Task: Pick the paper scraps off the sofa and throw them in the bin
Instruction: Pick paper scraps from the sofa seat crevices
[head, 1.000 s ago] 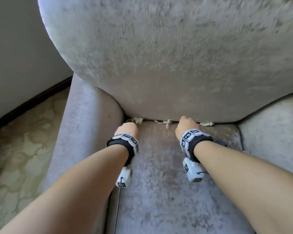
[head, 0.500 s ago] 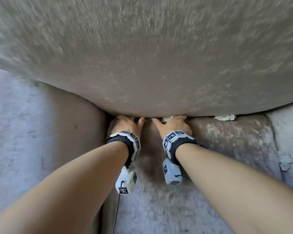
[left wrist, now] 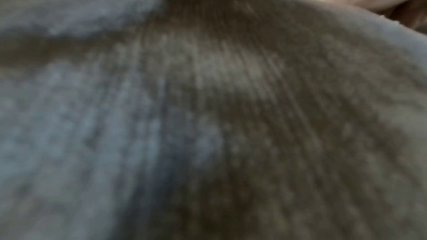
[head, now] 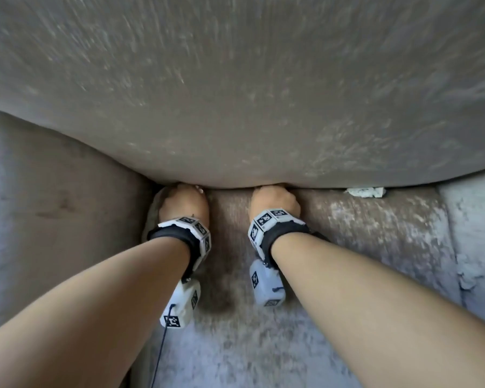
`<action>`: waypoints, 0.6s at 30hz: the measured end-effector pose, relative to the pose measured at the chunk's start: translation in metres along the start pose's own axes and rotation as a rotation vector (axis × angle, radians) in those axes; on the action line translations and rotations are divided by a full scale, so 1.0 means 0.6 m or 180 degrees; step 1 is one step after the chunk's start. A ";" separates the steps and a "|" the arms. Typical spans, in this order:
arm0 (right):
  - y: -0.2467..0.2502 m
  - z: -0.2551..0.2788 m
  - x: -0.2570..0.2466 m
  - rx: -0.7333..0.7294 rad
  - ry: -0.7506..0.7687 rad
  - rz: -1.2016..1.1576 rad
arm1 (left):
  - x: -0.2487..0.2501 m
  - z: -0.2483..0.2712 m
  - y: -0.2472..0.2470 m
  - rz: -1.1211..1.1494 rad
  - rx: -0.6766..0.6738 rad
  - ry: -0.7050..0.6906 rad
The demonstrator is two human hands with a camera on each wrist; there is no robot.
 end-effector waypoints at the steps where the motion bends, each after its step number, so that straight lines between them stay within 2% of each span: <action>1: 0.003 0.004 0.004 0.0034 0.0028 -0.0120 | -0.001 0.000 0.003 -0.0016 0.0132 -0.0125; 3: 0.011 0.013 0.013 0.0048 0.0093 -0.0417 | -0.009 -0.003 0.007 0.0027 0.0256 -0.0252; 6: 0.029 0.039 0.035 0.0090 0.0154 -0.0990 | -0.014 0.022 0.023 0.0173 0.0141 -0.0113; 8: 0.046 0.065 0.064 0.0138 0.0031 -0.1318 | -0.003 0.050 0.033 0.0053 0.0160 -0.0164; 14: 0.111 0.153 0.195 0.0249 -0.0095 -0.1348 | 0.093 0.188 0.059 -0.0108 -0.0104 -0.0738; 18: 0.154 0.209 0.286 0.0169 -0.0201 -0.1208 | 0.168 0.305 0.069 0.0036 -0.0145 -0.0800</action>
Point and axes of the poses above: each hand's wrist, its own z-axis away from the middle knuckle, its own y-axis out of the back of the hand, x = y × z, the point moved 3 cm from there along -z, towards the middle knuckle, and after that the axes turned 5 degrees about y, right-handed, at the moved point
